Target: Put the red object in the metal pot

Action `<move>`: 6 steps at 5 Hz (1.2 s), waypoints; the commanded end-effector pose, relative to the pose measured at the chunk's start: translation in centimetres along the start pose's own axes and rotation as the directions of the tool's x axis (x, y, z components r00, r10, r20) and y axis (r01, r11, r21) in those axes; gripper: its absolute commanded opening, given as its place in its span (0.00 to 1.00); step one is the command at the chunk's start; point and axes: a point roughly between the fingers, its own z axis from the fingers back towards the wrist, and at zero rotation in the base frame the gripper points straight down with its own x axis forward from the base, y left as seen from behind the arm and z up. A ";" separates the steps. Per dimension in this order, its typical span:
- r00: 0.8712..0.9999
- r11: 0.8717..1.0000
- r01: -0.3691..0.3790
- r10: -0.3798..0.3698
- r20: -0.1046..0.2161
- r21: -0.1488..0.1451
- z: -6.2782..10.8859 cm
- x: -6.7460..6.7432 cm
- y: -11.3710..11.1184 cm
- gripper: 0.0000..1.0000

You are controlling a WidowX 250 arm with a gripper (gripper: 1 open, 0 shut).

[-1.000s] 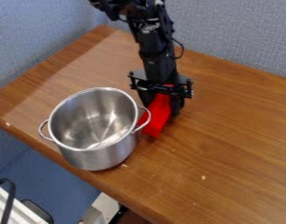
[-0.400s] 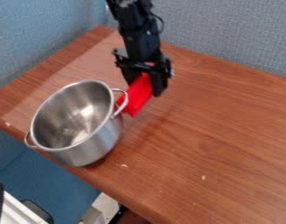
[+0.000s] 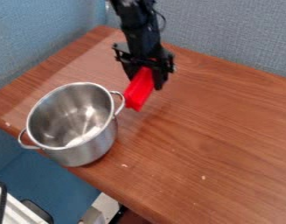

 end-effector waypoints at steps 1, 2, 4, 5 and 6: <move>0.999 1.000 0.007 -0.008 0.043 0.027 0.1 1.3 0.9 0.00; 0.997 0.999 -0.022 0.020 0.075 0.030 0.1 2.9 1.7 0.00; 0.995 0.997 0.066 -0.068 0.071 0.039 1.5 3.3 3.6 0.00; 0.996 0.999 0.008 -0.012 0.087 0.052 2.4 4.2 5.1 0.00; 0.995 0.998 -0.021 0.015 0.094 0.066 2.1 5.1 5.2 0.00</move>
